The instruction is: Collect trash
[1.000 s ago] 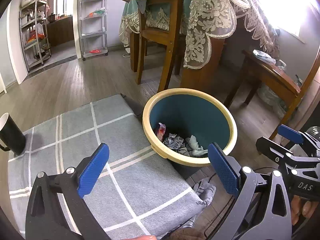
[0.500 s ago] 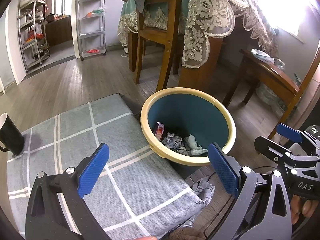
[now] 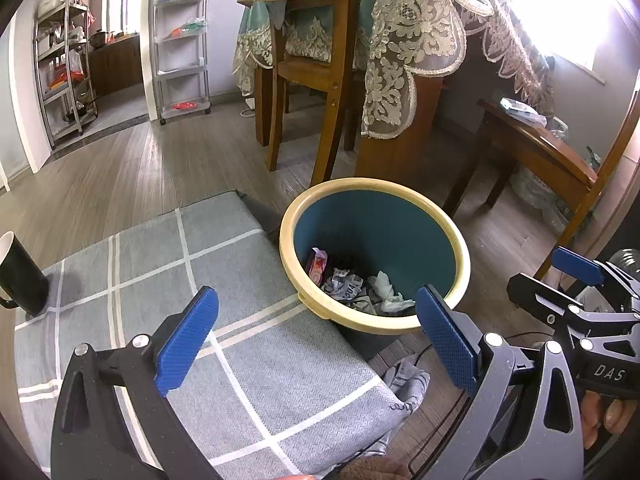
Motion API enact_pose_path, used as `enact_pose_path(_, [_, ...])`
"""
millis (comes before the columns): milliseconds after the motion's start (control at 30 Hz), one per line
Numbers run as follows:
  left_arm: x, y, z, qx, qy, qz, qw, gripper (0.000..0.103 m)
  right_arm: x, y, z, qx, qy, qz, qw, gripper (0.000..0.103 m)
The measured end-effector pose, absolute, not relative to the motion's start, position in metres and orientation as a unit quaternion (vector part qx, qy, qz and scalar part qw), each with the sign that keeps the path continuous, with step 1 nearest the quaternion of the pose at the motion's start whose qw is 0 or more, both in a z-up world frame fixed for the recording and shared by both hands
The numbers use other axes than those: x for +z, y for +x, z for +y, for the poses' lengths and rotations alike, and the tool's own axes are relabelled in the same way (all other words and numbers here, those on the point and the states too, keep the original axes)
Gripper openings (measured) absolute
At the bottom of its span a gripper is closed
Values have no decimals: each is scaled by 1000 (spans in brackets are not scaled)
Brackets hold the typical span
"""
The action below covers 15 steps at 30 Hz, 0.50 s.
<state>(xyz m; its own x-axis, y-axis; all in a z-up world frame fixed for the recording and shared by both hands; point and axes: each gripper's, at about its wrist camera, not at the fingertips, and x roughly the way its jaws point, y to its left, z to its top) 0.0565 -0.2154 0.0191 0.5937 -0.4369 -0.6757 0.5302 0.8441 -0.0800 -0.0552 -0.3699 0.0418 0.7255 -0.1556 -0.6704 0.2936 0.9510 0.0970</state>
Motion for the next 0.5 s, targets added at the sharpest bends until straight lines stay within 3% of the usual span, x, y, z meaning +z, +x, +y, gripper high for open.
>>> enact_pose_path(500, [22, 59, -214, -272, 63, 348, 895, 97, 42, -55, -370, -122, 99, 350, 923, 92])
